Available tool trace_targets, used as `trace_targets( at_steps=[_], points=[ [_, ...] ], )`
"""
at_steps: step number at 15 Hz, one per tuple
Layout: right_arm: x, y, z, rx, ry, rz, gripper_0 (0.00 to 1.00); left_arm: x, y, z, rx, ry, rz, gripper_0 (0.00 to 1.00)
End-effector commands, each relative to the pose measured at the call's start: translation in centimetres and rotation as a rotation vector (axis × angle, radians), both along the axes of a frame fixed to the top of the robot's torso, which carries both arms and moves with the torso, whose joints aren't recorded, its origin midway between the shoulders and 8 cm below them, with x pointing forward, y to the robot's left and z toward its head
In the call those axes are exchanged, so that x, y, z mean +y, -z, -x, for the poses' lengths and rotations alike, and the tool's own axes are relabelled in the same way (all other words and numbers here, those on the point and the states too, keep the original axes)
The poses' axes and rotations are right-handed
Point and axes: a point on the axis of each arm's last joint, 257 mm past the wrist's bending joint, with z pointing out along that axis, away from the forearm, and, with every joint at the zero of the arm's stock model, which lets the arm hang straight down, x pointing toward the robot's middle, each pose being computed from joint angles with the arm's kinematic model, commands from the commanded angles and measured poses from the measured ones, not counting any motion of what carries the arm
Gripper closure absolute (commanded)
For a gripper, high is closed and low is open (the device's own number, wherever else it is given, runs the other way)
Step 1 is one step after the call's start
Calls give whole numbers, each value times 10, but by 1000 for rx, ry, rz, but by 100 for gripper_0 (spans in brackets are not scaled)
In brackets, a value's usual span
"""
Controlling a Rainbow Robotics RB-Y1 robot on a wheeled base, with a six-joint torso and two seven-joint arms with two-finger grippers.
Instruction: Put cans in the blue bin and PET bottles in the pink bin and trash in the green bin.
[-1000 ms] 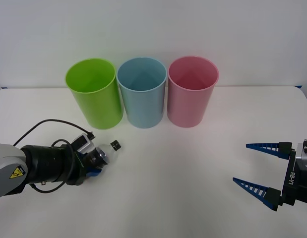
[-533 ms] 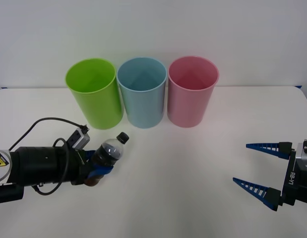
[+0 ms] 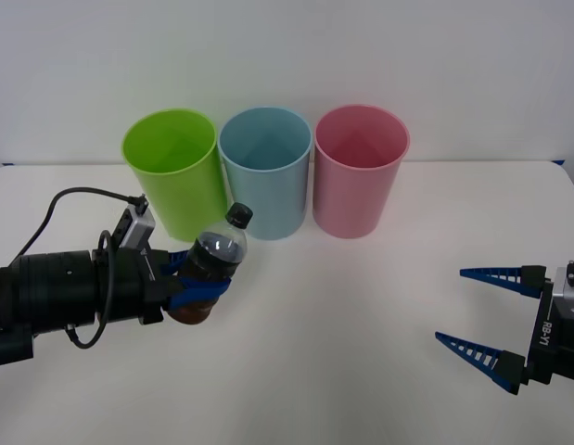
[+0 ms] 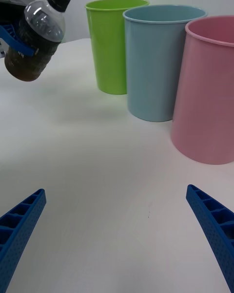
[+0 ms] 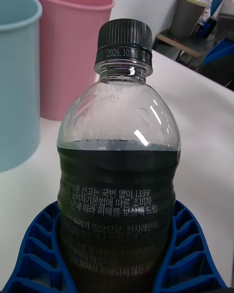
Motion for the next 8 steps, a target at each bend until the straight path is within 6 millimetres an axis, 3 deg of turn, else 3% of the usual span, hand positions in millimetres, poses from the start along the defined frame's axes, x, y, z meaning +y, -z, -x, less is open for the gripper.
trace_targets(
  at_steps=[1, 6, 8],
  points=[
    [0, 0, 0, 0, 0, 0, 0, -6, -36, 8, 19, 41, 79, 100],
    [0, 0, 0, 0, 0, 0, 0, -16, -88, 8, -35, 43, 241, 100],
    [0, 0, 0, 0, 0, 0, 0, -18, -108, -4, -83, 7, 292, 100]
  ],
)
